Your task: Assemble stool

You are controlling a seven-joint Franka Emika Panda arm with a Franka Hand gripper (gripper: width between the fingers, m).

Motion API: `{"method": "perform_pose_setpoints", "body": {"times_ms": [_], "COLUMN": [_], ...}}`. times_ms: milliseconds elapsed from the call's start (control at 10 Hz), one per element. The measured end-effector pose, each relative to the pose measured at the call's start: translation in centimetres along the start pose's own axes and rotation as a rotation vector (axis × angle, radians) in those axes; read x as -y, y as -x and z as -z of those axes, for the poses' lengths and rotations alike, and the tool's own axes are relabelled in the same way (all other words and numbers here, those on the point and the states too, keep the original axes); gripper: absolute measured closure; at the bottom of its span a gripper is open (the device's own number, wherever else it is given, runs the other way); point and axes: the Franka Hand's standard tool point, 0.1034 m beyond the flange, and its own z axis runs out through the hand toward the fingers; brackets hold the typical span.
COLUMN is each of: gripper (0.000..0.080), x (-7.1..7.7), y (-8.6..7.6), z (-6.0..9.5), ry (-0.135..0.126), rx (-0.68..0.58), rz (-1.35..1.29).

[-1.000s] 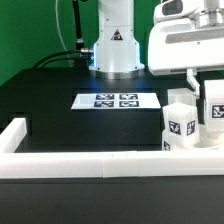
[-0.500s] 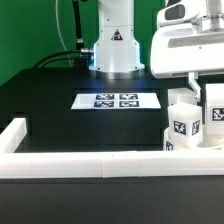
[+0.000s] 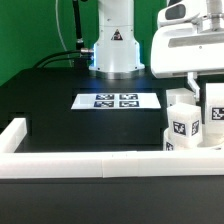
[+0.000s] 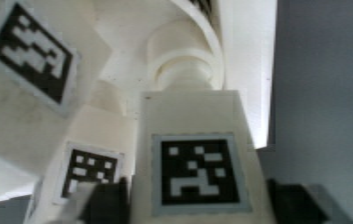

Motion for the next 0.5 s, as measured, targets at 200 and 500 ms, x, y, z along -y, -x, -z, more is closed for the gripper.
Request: {"method": "perform_pose_setpoints", "body": {"times_ms": [200, 500], "gripper": [0.0242, 0.0155], "x": [0.00, 0.00], "y": [0.00, 0.01], "z": [0.00, 0.00], "ry": [0.000, 0.000], "rx": [0.000, 0.000], "rz": [0.000, 0.001]}}
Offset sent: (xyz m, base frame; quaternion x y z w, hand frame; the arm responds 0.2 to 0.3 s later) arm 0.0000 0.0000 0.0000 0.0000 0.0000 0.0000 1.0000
